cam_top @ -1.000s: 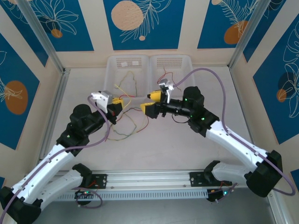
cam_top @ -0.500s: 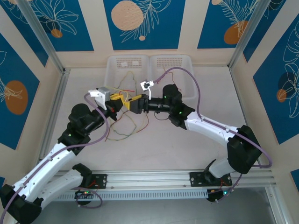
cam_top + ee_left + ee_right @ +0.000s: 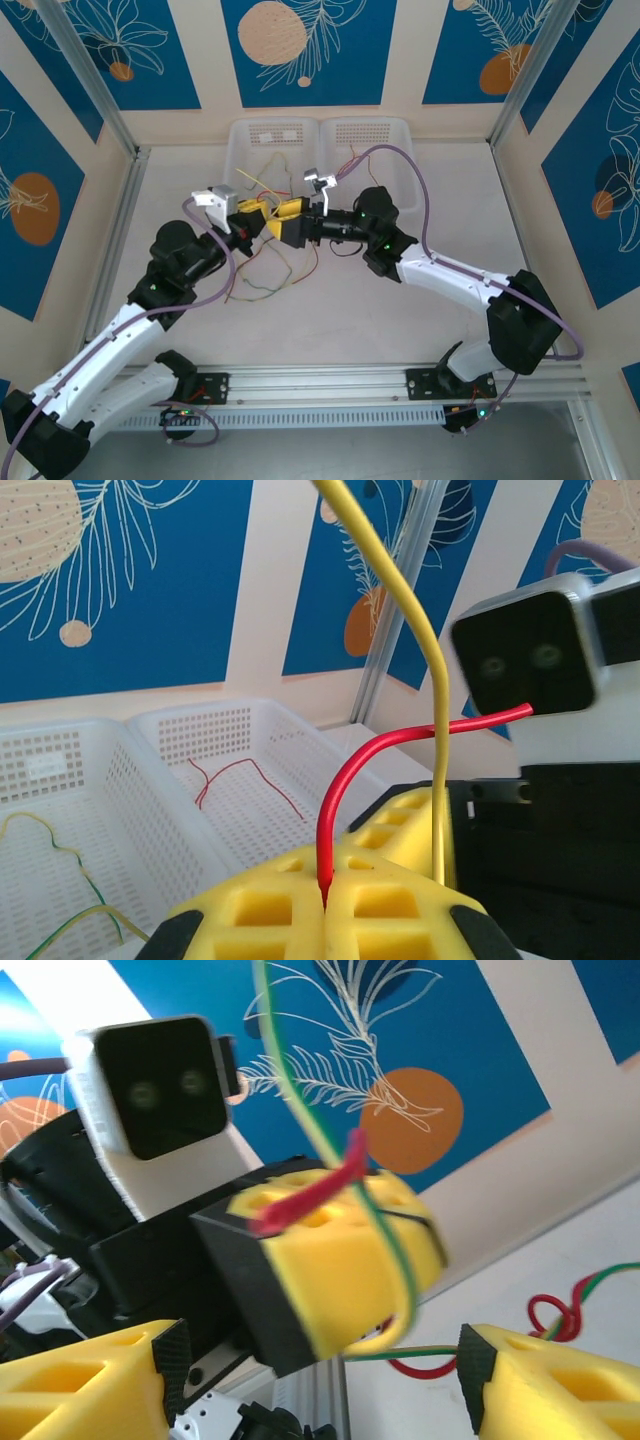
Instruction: Untangle the cables
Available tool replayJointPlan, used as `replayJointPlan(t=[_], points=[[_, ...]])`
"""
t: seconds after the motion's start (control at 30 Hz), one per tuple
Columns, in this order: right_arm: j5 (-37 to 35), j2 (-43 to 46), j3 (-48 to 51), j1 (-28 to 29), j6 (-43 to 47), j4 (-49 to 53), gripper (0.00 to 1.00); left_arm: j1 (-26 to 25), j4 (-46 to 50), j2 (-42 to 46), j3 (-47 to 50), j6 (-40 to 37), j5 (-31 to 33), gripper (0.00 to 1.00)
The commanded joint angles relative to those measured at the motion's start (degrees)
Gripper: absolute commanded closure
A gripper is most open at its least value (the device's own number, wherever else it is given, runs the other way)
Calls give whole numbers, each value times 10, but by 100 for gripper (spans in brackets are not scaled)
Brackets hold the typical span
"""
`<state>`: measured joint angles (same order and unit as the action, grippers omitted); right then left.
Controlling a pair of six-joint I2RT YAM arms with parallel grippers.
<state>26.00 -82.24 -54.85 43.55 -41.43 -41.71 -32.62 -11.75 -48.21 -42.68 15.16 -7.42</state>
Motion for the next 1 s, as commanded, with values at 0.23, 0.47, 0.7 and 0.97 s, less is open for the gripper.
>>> replayJointPlan(t=[0.23,0.47,0.7,0.97], points=[[-7,-13,-13,4,2,-59,46,3,-47,-4,2,15,-55,100],[-34,-3,-4,-8,-1,-48,93,3,-63,5,15,17,-3,100],[-122,44,16,-29,28,46,100,4,-48,52,34,-2,138,100],[-189,114,72,-87,33,114,100,11,5,121,48,-38,248,100]])
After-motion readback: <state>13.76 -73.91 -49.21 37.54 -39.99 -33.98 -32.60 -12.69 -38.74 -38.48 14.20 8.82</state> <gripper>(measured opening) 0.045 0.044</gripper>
